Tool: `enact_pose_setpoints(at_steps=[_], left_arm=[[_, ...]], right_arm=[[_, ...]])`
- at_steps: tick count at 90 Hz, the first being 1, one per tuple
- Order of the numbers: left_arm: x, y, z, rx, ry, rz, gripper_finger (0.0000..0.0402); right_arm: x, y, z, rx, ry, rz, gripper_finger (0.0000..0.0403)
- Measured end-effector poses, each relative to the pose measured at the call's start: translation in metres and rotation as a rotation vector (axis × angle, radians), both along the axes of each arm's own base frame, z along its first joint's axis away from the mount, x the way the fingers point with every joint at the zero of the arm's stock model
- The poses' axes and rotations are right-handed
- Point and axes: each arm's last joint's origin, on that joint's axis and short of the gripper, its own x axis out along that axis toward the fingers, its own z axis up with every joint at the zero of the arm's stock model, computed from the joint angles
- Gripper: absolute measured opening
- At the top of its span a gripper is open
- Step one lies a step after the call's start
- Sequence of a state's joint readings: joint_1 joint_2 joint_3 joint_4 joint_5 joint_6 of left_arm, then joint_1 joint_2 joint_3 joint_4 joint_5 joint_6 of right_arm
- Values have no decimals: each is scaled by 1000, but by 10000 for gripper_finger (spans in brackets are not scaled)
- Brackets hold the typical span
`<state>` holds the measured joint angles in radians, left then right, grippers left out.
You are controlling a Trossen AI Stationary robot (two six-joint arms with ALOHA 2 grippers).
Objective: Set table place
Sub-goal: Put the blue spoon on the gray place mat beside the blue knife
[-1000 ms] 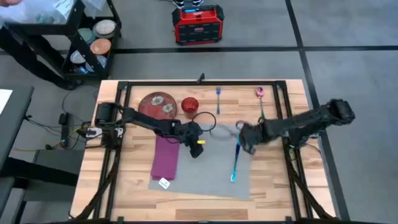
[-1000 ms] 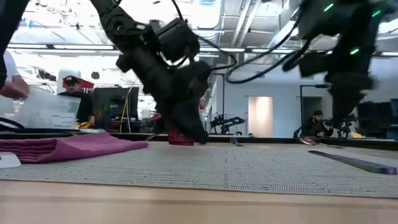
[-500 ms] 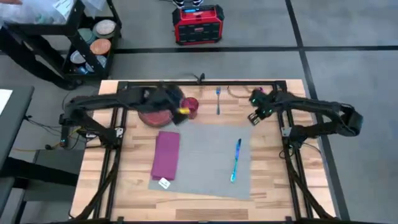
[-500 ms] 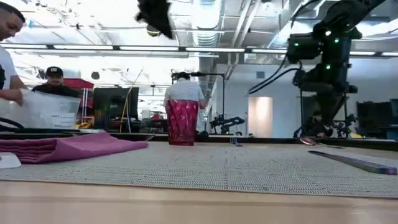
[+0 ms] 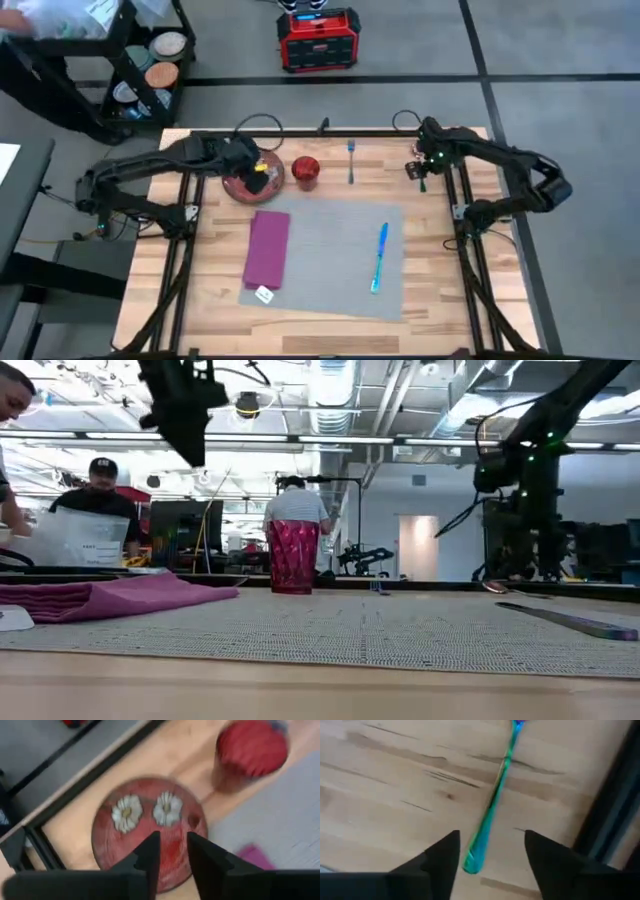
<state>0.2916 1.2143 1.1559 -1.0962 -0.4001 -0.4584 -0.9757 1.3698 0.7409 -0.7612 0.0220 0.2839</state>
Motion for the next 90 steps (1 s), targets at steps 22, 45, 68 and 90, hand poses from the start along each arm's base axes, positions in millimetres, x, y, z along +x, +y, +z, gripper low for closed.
enact_pose_setpoints(at_steps=[22, 45, 68, 90], left_arm=[[0, 4, -26, -7, 9, 42, 134], [-5, 12, -27, -5, 18, 76, 133], [-6, 15, -27, 1, 32, 68, 133], [-7, 14, -28, 3, 63, 40, 132]], right_arm=[[11, -20, -25, 77, 42, -37, 220], [18, -40, -37, 166, 111, -62, 156], [23, -44, -32, 149, 109, -26, 10], [34, -12, -8, 194, 137, 24, 1]])
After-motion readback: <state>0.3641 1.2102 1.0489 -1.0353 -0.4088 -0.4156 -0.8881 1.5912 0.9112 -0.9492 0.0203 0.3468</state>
